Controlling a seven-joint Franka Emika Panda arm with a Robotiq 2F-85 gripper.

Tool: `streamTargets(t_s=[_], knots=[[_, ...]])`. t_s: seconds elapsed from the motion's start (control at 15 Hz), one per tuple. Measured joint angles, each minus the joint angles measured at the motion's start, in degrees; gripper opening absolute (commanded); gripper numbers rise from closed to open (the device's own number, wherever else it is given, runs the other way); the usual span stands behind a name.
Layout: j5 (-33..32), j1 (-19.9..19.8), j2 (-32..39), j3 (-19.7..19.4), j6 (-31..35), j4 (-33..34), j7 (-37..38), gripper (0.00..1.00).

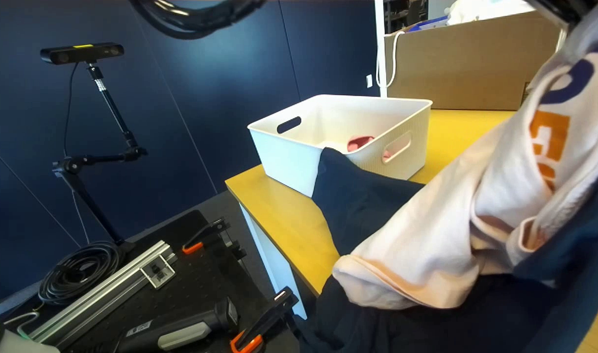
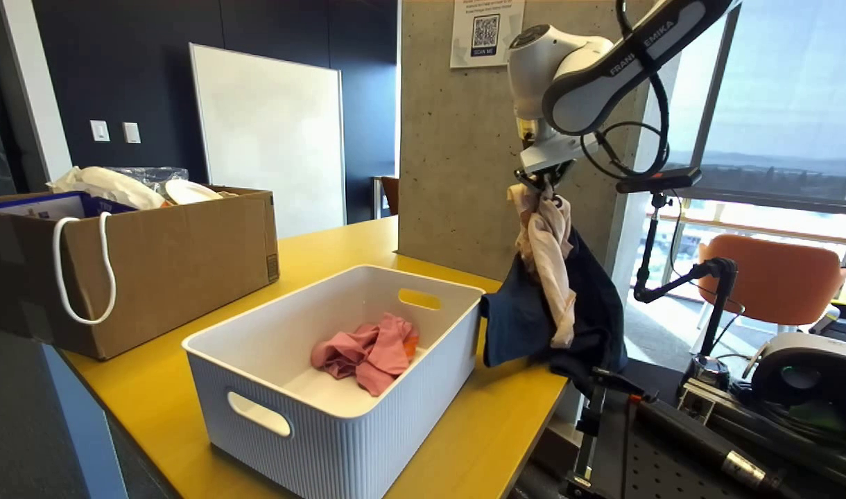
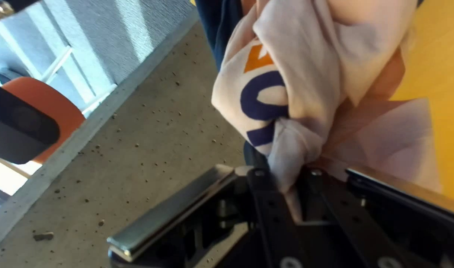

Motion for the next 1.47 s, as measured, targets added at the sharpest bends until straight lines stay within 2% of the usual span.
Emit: streamTargets(t_s=[0.4, 0.73, 0.87, 1.2, 1.4, 1.47], knots=[[3.22, 2.44, 6.55, -0.17, 7.83, 12.72, 6.42, 0.04], [7.14, 6.4, 18.22, 0.79, 9.2, 26.94, 8.21, 0.04], [8.66, 8.07, 23.61, 0.46, 9.21, 32.81, 8.2, 0.41], [11.91, 10.26, 34.67, -0.44, 9.19, 45.42, 7.38, 0.75], [13.54, 10.56, 36.22, -1.69, 9.26, 47.74, 5.97, 0.97], [14.07, 10.56, 36.03, -2.08, 9.37, 47.87, 5.09, 1.0]])
